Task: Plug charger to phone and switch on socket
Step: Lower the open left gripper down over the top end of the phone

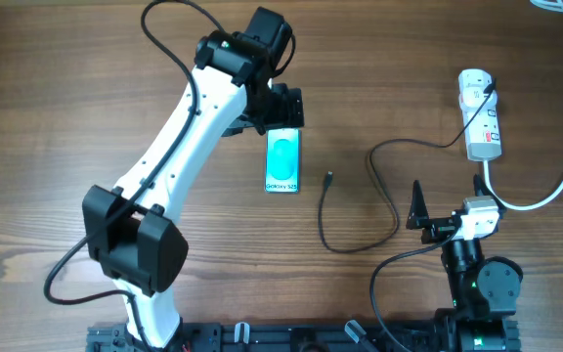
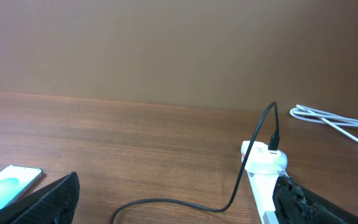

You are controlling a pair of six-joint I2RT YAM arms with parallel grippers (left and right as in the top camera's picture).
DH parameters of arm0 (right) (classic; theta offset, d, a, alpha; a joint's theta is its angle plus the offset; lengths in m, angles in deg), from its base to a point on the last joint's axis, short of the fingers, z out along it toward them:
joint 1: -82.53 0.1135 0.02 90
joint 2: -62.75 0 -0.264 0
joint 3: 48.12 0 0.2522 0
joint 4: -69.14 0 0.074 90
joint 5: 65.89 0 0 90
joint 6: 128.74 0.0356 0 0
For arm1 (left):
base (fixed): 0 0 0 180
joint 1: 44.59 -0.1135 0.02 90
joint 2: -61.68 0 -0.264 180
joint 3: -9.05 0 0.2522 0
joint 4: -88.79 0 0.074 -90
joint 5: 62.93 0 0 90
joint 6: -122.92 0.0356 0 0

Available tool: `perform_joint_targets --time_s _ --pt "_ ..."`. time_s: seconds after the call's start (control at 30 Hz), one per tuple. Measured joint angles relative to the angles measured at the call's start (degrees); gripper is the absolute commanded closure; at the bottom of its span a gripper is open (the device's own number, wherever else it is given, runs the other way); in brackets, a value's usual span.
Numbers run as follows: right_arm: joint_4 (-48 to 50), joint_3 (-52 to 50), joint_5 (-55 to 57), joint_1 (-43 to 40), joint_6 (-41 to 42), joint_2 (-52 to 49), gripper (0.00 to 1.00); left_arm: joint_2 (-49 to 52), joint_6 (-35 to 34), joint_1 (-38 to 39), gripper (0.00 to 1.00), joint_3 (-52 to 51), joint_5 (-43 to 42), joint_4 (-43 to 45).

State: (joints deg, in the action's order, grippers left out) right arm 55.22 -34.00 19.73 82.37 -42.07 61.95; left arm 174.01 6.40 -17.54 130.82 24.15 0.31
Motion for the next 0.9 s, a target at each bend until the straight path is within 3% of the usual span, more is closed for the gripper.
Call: perform_joint_targets --time_s 0.6,0.9 --pt "0.0 0.0 0.0 0.0 0.0 0.0 0.0 0.2 -3.2 0.0 0.0 -13.4 0.0 13.4" --pt "0.0 0.0 0.0 0.0 0.0 0.0 0.0 0.2 -3.4 0.0 0.0 -16.3 0.0 14.0"
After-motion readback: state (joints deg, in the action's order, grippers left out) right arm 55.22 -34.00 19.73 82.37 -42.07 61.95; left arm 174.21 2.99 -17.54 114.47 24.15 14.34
